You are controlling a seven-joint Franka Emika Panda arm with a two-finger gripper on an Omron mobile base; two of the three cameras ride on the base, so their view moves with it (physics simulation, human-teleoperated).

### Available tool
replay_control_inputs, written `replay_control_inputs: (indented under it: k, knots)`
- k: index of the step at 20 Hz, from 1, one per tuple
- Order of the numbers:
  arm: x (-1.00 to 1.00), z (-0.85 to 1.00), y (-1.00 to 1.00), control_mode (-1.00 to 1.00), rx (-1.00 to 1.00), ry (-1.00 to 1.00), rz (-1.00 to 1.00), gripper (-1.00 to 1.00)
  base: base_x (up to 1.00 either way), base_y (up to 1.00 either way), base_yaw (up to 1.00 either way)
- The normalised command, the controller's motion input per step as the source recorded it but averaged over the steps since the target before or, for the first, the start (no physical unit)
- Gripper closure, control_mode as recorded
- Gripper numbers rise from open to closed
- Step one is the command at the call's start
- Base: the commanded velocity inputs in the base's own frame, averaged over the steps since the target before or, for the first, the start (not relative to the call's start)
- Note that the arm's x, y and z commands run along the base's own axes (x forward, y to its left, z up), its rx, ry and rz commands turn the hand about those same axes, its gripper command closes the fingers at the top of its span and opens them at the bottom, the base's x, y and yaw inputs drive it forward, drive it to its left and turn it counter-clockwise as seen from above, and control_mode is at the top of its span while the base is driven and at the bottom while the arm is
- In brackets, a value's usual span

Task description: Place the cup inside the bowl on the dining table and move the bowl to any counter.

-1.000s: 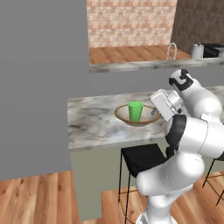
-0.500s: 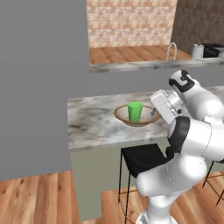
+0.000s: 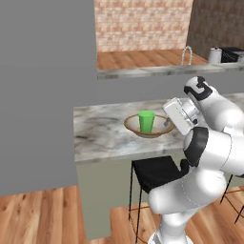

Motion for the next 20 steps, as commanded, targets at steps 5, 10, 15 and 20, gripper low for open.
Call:
replay_control_inputs:
  k: [5, 10, 15, 20]
  knots:
    - [0.0, 0.0, 0.0, 1.0, 0.0, 0.0, 0.0, 1.0, -0.75, 0.0, 0.0]
    - [0.0, 0.0, 0.0, 1.0, 0.0, 0.0, 0.0, 1.0, -0.57, 0.0, 0.0]
    - [0.0, 0.0, 0.0, 1.0, 0.0, 0.0, 0.0, 1.0, -0.33, 0.0, 0.0]
    - [0.0, 0.0, 0.0, 1.0, 0.0, 0.0, 0.0, 1.0, -0.21, -0.05, 0.0]
